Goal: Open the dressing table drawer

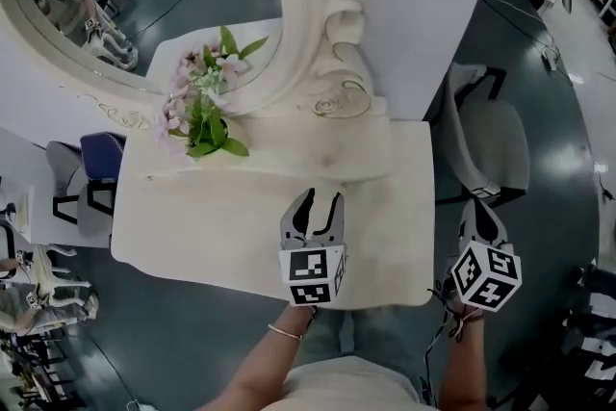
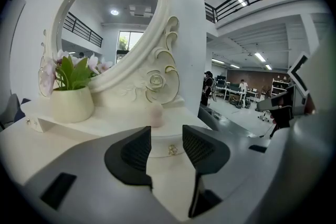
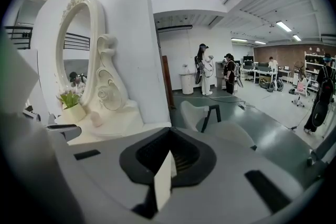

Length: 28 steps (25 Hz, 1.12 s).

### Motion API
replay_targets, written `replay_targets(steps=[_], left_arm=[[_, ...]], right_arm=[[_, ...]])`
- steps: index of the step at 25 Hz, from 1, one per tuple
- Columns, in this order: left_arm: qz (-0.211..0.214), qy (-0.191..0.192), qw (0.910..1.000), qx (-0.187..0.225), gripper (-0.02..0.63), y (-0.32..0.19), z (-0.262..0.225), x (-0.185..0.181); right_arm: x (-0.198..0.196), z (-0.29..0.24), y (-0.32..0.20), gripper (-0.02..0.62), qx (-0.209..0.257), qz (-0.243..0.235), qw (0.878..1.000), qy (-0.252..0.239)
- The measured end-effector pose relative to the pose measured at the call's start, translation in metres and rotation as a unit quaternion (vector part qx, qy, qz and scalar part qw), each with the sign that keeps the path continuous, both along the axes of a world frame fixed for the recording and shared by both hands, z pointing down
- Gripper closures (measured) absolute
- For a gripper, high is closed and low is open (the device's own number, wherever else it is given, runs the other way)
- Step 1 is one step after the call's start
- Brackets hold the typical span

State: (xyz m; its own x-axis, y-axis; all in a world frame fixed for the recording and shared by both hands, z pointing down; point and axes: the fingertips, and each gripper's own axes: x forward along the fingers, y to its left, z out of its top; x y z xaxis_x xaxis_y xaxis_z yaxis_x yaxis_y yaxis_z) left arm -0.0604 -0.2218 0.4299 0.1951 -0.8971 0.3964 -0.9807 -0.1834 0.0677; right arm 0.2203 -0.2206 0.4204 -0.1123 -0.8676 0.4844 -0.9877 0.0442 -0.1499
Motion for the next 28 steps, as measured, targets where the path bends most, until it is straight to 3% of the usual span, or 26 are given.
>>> replay_targets(steps=[14,28], left_arm=[[-0.003,0.003,0.9985,-0.055,0.419,0.006,0.064,0.016],[-0.015,0.001,0.9977,-0.065,0.419,-0.005,0.084,0.023]], right_arm=[[-0.001,0.059,0.008,0.588,-0.056,-0.008,0.998,-0.003],[0.005,0.085,0.009,0.588,-0.076,-0.01,0.997,-0.003]])
